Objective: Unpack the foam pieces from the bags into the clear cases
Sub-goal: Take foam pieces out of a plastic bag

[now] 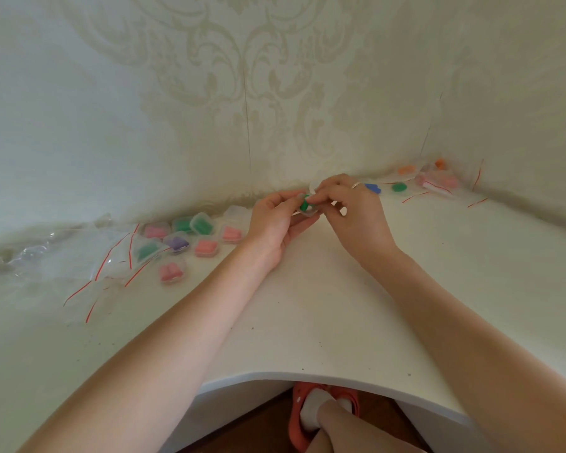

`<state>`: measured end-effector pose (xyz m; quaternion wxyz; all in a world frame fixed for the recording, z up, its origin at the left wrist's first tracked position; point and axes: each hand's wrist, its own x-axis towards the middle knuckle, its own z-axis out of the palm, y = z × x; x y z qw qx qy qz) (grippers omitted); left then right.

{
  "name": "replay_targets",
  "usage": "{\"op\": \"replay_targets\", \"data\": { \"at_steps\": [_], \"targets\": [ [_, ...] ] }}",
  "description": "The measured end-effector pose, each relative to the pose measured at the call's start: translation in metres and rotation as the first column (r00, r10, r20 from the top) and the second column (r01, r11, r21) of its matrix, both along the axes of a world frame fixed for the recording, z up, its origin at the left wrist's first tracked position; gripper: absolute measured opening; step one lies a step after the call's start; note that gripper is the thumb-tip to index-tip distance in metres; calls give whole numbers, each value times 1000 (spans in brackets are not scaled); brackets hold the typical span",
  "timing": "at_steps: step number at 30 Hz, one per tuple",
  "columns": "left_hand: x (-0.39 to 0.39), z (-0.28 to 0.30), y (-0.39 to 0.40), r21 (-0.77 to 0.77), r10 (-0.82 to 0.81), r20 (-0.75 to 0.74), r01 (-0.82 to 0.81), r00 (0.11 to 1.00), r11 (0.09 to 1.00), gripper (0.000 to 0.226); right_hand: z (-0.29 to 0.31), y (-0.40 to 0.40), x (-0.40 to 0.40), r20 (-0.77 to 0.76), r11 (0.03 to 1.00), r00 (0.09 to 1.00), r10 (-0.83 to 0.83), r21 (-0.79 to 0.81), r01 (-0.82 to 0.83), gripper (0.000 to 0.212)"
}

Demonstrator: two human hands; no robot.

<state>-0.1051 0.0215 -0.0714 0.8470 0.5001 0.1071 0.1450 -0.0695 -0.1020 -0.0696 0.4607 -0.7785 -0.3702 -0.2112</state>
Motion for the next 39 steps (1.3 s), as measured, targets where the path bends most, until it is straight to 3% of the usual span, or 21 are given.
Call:
{"op": "replay_targets", "data": {
  "at_steps": [4, 10, 13, 17, 22, 26, 30, 33, 39],
  "targets": [
    [2, -3, 1, 36, -14, 2, 14, 1000, 999, 10, -5, 0, 4, 52, 994, 999, -9, -112, 15, 29],
    [1, 1, 5, -73, -54, 5, 54, 999, 996, 14, -8, -3, 5, 159, 977, 987, -29, -205, 61, 54],
    [0, 3, 8, -129, -93, 16, 95, 996, 987, 10, -6, -1, 4, -24, 993, 997, -77, -87, 75, 63],
    [-1, 4, 5, -134, -105, -3, 103, 994, 986, 14, 0, -2, 2, -287, 989, 958, -16, 139, 59, 63],
    [-2, 3, 2, -124, -136, -24, 132, 990, 983, 24, 1, -5, 4, -289, 959, 947, -138, 202, 201, 64],
    [-1, 4, 1, -103, -140, -45, 135, 989, 985, 14, 1, -2, 4, -346, 963, 938, -38, 237, 126, 65],
    [0, 4, 4, -170, -152, -76, 137, 986, 976, 26, 2, 0, 1, -351, 962, 935, 44, 268, 55, 60],
    [0, 1, 4, -75, -166, -50, 162, 985, 984, 14, 0, 1, -1, -354, 968, 930, 99, 249, -8, 56],
    [0, -1, 6, -11, -113, -32, 113, 993, 994, 27, 1, 1, 3, -400, 950, 907, 132, 312, -1, 50]
  ]
}}
